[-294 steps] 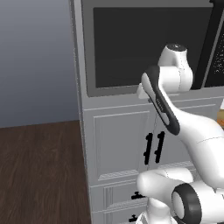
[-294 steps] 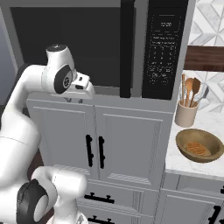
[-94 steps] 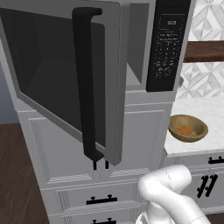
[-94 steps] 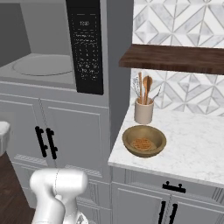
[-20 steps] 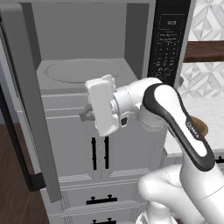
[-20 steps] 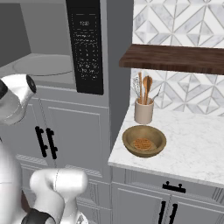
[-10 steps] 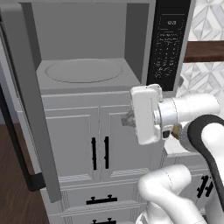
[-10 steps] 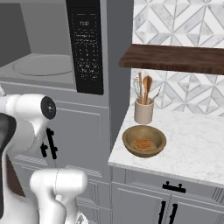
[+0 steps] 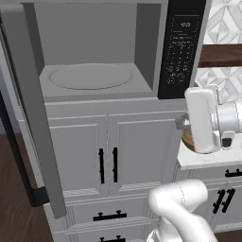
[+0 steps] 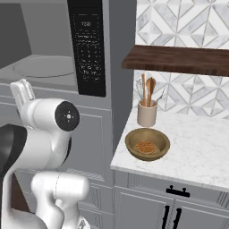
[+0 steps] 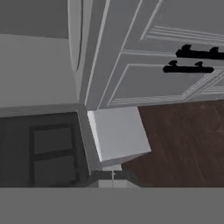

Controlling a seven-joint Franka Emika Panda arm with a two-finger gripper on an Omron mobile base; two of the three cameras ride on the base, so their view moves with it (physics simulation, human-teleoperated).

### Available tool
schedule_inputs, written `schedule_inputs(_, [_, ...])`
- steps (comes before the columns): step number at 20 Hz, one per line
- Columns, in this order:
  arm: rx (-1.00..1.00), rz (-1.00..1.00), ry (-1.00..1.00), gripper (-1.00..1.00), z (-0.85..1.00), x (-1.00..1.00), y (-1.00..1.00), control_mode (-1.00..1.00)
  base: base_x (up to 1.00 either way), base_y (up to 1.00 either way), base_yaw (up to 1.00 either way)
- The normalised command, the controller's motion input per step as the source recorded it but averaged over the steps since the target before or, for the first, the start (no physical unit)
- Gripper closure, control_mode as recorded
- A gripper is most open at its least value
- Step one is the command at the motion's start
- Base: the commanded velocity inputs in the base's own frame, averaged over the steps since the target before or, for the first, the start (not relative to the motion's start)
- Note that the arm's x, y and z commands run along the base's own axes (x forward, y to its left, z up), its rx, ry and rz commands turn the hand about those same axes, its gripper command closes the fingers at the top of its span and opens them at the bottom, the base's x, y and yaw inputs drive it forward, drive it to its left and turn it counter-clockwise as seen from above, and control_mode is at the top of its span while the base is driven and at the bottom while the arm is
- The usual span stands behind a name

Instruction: Open the microwave, place the bowl with waffle inside the microwave, then close the microwave door and turn it on.

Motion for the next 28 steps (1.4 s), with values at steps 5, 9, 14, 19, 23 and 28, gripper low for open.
schedule_inputs(5, [-0.11,-0.26,-0.05,1.00,-0.63,-0.34,-0.95,-1.00,0.00,0.00,0.00])
schedule_inputs(9, [-0.18,-0.15,-0.03,1.00,-0.61,-0.04,-0.98,-1.00,0.00,0.00,0.00])
schedule_inputs(14, [-0.27,-0.13,0.02,1.00,-0.33,0.00,-0.96,-1.00,0.00,0.00,0.00])
schedule_inputs(19, [-0.23,-0.12,0.03,1.00,-0.21,0.07,-0.86,-1.00,0.00,0.00,0.00])
schedule_inputs(23, [-0.18,-0.10,0.11,1.00,-0.37,0.29,-0.50,-1.00,0.00,0.00,0.00])
schedule_inputs(28, [-0.01,-0.06,0.27,-1.00,-0.36,0.34,-0.60,-1.00,0.00,0.00,0.00])
